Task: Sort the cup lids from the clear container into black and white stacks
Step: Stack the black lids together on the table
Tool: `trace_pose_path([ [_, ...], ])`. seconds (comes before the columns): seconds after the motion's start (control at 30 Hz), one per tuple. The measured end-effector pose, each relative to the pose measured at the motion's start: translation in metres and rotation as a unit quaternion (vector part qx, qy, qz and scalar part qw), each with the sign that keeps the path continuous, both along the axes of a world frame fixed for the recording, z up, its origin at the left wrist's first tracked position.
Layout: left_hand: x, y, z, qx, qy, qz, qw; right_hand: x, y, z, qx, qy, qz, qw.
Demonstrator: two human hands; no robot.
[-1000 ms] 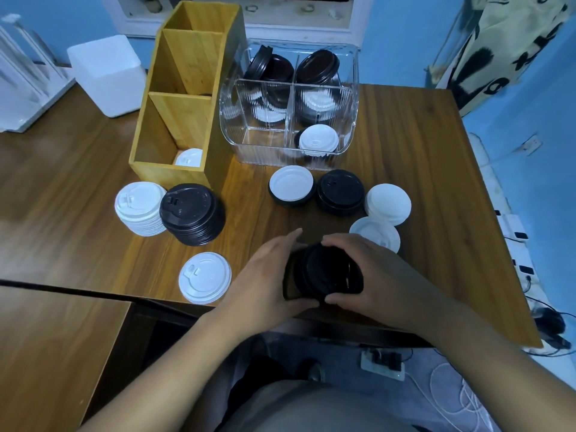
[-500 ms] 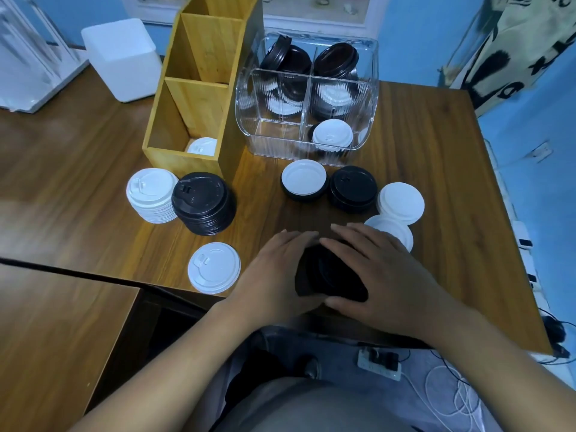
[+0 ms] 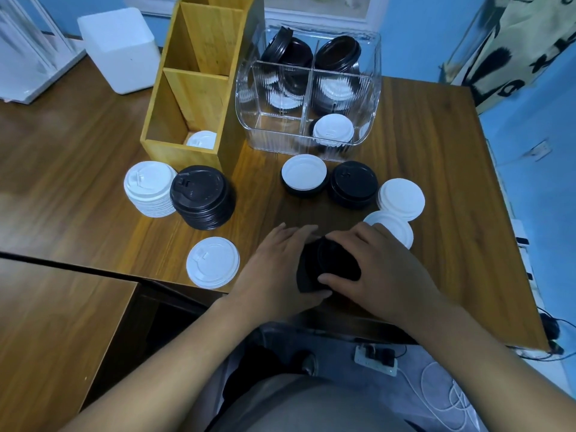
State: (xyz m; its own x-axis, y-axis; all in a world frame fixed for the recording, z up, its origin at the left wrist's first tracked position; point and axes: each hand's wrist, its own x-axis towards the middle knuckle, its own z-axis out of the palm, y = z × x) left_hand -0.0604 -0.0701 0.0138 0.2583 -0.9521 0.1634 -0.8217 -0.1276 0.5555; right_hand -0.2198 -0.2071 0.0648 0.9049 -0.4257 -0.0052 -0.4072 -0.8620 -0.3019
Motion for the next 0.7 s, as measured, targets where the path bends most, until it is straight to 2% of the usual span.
trace_pose_path([
  [0.13,0.0,0.0,0.0,0.007,-0.003,-0.002,1.0,-0.001,-0.003,-0.001,-0.009,0.012,0.015,1.0],
  [0.27,0.0,0.0,-0.003,0.007,-0.005,-0.001,1.0,-0.006,-0.01,0.002,0.055,0.008,0.03,0.998],
  [0.47,0.002,-0.001,-0.008,-0.007,-0.024,-0.013,1.0,-0.003,-0.014,0.0,0.101,0.004,0.025,0.995],
  [0.7,0.004,0.0,-0.007,-0.033,-0.019,-0.02,0.999,-0.002,-0.012,0.002,0.096,0.024,0.037,0.994],
])
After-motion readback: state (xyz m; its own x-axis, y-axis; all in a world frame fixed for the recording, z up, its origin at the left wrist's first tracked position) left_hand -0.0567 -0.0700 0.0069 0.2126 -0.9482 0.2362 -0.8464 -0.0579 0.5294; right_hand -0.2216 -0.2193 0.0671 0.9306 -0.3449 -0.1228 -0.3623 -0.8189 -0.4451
